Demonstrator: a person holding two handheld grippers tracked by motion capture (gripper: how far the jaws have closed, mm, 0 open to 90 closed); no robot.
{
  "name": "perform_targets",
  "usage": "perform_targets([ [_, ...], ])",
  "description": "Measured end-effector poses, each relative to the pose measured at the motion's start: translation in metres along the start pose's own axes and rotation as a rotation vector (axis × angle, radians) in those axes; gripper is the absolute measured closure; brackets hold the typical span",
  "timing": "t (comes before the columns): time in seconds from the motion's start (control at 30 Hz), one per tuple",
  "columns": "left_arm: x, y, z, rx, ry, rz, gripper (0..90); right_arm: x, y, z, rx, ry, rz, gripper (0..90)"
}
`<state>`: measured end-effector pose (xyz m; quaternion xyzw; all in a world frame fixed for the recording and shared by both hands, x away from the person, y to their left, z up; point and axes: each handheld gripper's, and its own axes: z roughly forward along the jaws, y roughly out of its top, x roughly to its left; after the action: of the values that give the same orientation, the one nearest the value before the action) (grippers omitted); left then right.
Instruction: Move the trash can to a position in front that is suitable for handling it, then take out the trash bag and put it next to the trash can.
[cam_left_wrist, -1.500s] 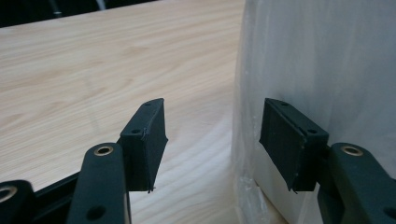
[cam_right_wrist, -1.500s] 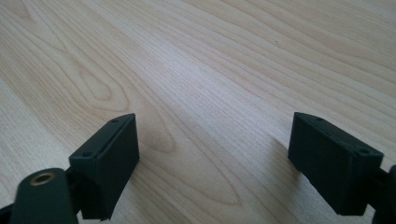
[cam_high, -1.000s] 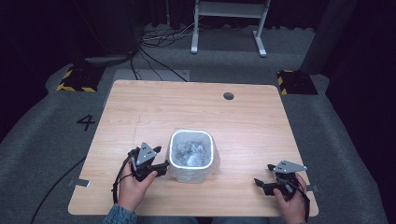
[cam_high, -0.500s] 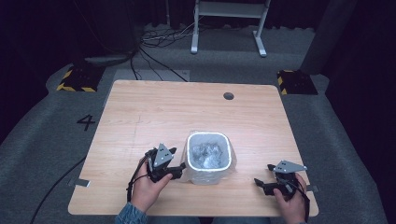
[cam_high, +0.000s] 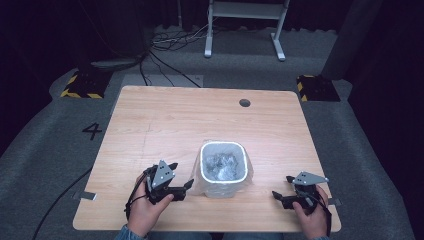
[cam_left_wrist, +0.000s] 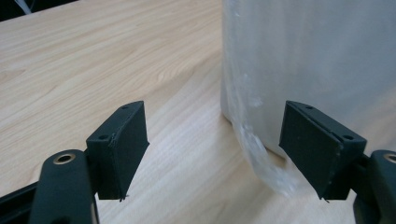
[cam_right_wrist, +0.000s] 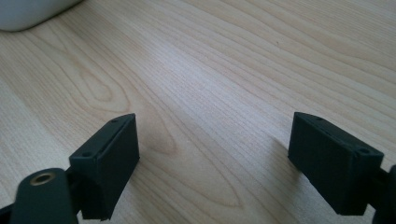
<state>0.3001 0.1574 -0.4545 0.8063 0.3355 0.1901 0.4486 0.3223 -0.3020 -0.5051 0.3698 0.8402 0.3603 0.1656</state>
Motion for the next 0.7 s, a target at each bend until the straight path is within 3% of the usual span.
perform_targets([
  [0.2,-0.010,-0.005,-0.006,0.061,-0.070,0.040,20.5,0.000,0.000,0.000,0.000,0.000,0.000,16.4],
  [0.4,-0.021,-0.002,0.000,0.066,-0.088,0.070,19.6,0.000,0.000,0.000,0.002,0.001,0.000,16.4],
  [0.6,-0.028,0.000,-0.002,0.056,-0.082,0.066,16.6,0.003,0.000,0.000,0.006,-0.015,0.010,14.1],
  [0.7,-0.031,-0.001,0.002,0.074,-0.089,0.062,15.7,0.009,0.005,0.002,0.028,-0.004,0.008,15.5],
])
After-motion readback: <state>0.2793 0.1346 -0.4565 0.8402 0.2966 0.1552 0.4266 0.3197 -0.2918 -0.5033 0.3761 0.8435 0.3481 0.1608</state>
